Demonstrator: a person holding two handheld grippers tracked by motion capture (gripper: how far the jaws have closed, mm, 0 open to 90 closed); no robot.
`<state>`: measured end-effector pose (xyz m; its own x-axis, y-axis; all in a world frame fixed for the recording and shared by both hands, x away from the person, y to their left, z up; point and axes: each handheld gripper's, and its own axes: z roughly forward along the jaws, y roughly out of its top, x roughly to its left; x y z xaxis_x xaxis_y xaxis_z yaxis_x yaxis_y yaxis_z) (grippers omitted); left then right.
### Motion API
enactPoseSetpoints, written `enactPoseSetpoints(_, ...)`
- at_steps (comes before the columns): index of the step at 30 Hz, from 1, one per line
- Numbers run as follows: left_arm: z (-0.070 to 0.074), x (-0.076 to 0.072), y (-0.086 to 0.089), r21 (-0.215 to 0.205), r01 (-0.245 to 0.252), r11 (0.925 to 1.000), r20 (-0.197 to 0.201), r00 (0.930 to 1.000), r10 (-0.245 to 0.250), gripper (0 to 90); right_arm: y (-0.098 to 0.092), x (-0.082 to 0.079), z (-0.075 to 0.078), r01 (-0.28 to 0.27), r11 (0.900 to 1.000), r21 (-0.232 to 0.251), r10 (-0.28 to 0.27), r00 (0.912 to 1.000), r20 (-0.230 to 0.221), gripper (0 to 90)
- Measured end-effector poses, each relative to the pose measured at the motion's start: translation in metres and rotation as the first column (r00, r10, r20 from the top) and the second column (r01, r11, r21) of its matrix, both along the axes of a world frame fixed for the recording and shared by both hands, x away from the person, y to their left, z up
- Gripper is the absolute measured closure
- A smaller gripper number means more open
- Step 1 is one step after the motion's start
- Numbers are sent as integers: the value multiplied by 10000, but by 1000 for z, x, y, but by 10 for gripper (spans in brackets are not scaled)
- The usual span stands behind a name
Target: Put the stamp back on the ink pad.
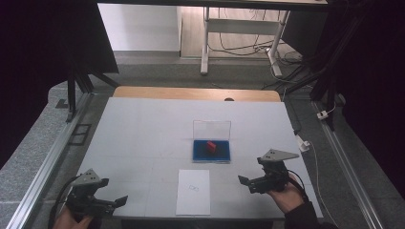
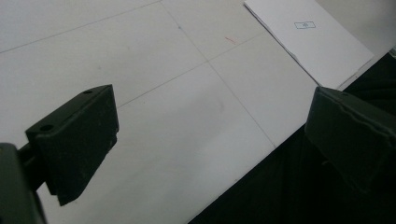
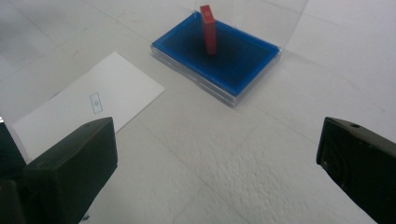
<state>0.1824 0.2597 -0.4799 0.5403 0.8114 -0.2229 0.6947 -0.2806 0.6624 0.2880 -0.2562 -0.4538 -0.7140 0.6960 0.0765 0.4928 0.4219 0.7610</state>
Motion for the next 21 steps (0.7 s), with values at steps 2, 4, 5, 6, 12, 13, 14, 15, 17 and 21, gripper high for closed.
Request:
enactPoseSetpoints(2,0,0,0,5,-4,10000,21,10000,4,34,-6,-4,0,127,9999,-9,-127,9999,-16,0)
enactPoseSetpoints(4,0,0,0,4,3,10000,30,10000,-3,34,-12,-8,0,266,9996,-24,-266,9996,-19,0)
enactPoseSetpoints(5,0,0,0,5,9,10000,32,10000,-9,34,-15,-10,0,345,9994,-12,-345,9994,-21,0)
enactPoseSetpoints(6,0,0,0,-2,16,10000,27,10000,-16,34,-18,-12,1,462,9989,-42,-462,9989,-5,0)
enactPoseSetpoints(12,0,0,0,-8,41,10000,42,10000,-41,33,-36,-22,2,939,9955,111,-940,9956,25,0)
enactPoseSetpoints(13,0,0,0,-9,45,10000,45,10000,-44,33,-39,-24,2,1019,9947,154,-1020,9948,50,0)
enactPoseSetpoints(14,0,0,0,-13,43,10000,47,10000,-43,33,-42,-26,2,1124,9936,110,-1125,9936,47,0)
enactPoseSetpoints(15,0,0,0,-13,42,10000,50,10000,-42,33,-44,-27,1,1183,9929,151,-1184,9930,38,0)
enactPoseSetpoints(17,0,-1,0,-9,47,10000,71,10000,-46,32,-48,-29,1,1307,9914,103,-1307,9914,-3,0)
enactPoseSetpoints(21,0,-1,-1,58,86,9999,78,9999,-86,31,-54,-34,-1,1531,9882,15,-1531,9882,-47,0)
